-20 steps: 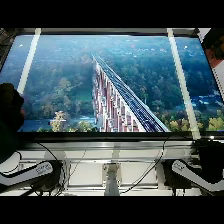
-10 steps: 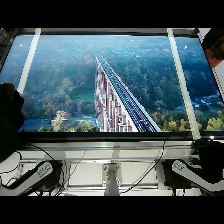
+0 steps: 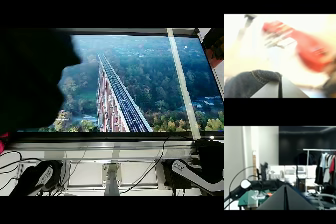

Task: Fold the clothes and pants, and hang the long-sleeved shirts on hangers.

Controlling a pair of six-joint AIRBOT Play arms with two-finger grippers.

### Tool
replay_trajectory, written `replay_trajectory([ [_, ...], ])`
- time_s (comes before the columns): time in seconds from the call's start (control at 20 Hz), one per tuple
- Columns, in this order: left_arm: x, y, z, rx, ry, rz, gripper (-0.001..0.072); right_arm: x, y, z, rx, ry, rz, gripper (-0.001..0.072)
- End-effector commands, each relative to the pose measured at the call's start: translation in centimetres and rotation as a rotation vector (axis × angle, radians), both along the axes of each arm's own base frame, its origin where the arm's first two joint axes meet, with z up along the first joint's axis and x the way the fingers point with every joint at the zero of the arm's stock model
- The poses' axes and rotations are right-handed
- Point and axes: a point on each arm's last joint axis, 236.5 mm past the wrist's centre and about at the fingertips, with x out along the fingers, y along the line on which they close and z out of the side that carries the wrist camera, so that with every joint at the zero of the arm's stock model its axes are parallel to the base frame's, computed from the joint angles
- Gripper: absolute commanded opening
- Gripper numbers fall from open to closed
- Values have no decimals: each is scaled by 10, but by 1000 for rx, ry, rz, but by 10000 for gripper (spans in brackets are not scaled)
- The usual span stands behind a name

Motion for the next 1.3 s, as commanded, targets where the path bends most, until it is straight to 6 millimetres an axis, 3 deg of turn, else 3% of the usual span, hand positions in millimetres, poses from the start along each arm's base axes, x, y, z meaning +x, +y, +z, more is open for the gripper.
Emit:
replay_trajectory([
  [0.0,-51,-78,72,-100,-165,-290,17,-6,0,5,24,7,31,44],
  [0.1,-34,-125,52,-97,-95,-408,16,2,-2,2,25,62,15,43],
  [0.25,-1,-204,-17,-16,89,-560,17,35,-10,-7,35,183,-93,42],
  [0.4,20,-280,-116,180,270,-652,18,73,-24,-32,-30,266,-266,42],
  [0.55,20,-343,-214,312,452,-761,23,122,-61,-68,-98,398,-524,43],
  [0.6,22,-359,-241,332,497,-780,127,133,-74,-82,-127,441,-603,44],
  [0.65,27,-368,-264,347,535,-787,314,144,-90,-95,-152,488,-683,74],
  [0.7,30,-375,-283,360,569,-792,441,151,-102,-106,-162,529,-739,208],
  [0.75,33,-378,-297,371,594,-795,442,158,-113,-114,-167,559,-781,387],
  [0.9,49,-362,-315,449,603,-741,389,174,-129,-136,-173,623,-808,399],
  [0.95,57,-348,-319,503,598,-706,299,179,-132,-143,-171,644,-802,393],
  [1.0,63,-333,-323,556,607,-673,164,185,-135,-153,-173,674,-794,389],
  [1.05,69,-315,-327,609,620,-640,15,191,-138,-163,-179,703,-785,361],
  [1.1,74,-297,-329,639,646,-606,20,196,-141,-174,-192,734,-778,261],
  [1.15,81,-277,-331,650,681,-562,20,201,-147,-188,-215,772,-778,106],
  [1.2,87,-257,-331,662,712,-515,19,207,-155,-204,-233,819,-786,43],
  [1.25,94,-237,-332,696,726,-468,19,214,-164,-220,-240,876,-801,43],
])
